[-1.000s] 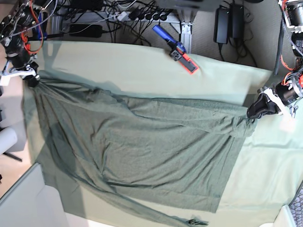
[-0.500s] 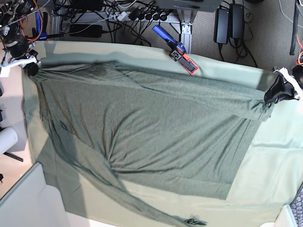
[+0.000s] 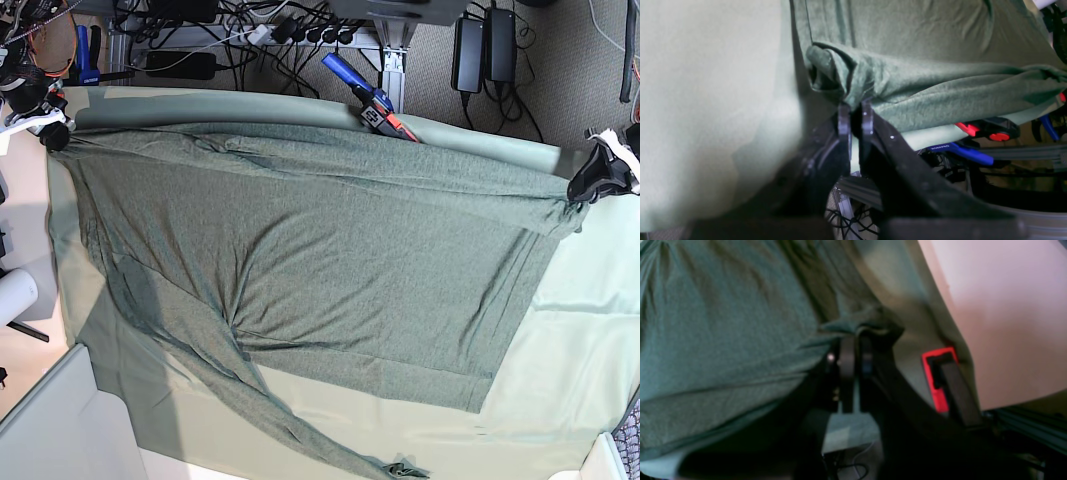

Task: Fold the T-shirt properly
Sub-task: 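Pull the held edge back toward the collar, spreading the shirt flat, then reach the right gripper to the sleeve and grasp it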

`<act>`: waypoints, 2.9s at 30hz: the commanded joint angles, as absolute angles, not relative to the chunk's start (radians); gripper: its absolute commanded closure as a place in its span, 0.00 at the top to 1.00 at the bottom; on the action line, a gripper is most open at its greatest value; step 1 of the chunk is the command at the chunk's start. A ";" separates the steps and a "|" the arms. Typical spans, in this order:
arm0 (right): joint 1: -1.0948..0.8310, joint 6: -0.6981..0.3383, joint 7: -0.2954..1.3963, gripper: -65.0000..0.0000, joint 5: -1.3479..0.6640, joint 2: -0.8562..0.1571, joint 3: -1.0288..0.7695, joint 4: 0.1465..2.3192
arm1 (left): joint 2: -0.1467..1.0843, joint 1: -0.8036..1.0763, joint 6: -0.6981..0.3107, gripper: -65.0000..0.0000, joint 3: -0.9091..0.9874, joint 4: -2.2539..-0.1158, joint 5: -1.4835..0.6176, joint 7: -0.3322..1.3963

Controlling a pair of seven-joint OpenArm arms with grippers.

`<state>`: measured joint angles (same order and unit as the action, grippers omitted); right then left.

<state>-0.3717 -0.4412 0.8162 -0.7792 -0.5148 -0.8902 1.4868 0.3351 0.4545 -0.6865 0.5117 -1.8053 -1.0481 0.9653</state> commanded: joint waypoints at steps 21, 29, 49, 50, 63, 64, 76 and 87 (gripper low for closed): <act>-0.371 -0.448 0.739 0.56 -0.737 -0.545 -0.910 1.502 | 0.352 0.451 -0.698 0.43 0.524 -1.821 -1.055 0.909; -0.305 -0.448 0.737 0.56 -0.739 -0.546 -0.910 1.502 | 0.352 0.448 -0.698 0.43 0.524 -1.821 -1.053 0.902; 0.369 -0.444 0.560 0.56 -0.438 -0.481 -0.308 1.318 | 0.397 0.432 -0.698 0.43 0.406 -1.821 -1.012 0.891; 0.416 -0.441 0.538 0.56 -0.393 -0.463 -0.249 1.279 | 0.402 0.435 -0.698 0.43 0.390 -1.821 -1.010 0.892; 0.739 -0.160 0.280 0.56 0.017 -0.297 0.234 0.612 | 0.411 0.503 -0.698 0.43 0.364 -1.821 -1.018 0.907; 0.737 -0.153 0.280 0.56 0.019 -0.297 0.235 0.611 | 0.413 0.505 -0.698 0.43 0.364 -1.821 -1.021 0.907; 0.714 -0.169 0.287 0.00 0.072 -0.297 0.235 0.628 | 0.416 0.498 -0.698 0.43 0.364 -1.821 -1.035 0.891; 0.508 -0.154 0.439 0.00 0.064 -0.339 0.235 1.095 | 0.416 0.462 -0.698 0.43 0.364 -1.821 -1.028 0.879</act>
<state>0.4763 -0.1635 0.4553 0.0620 -0.3264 0.2409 1.0836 0.3996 0.4675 -0.6857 0.3576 -1.8053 -1.0073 0.8974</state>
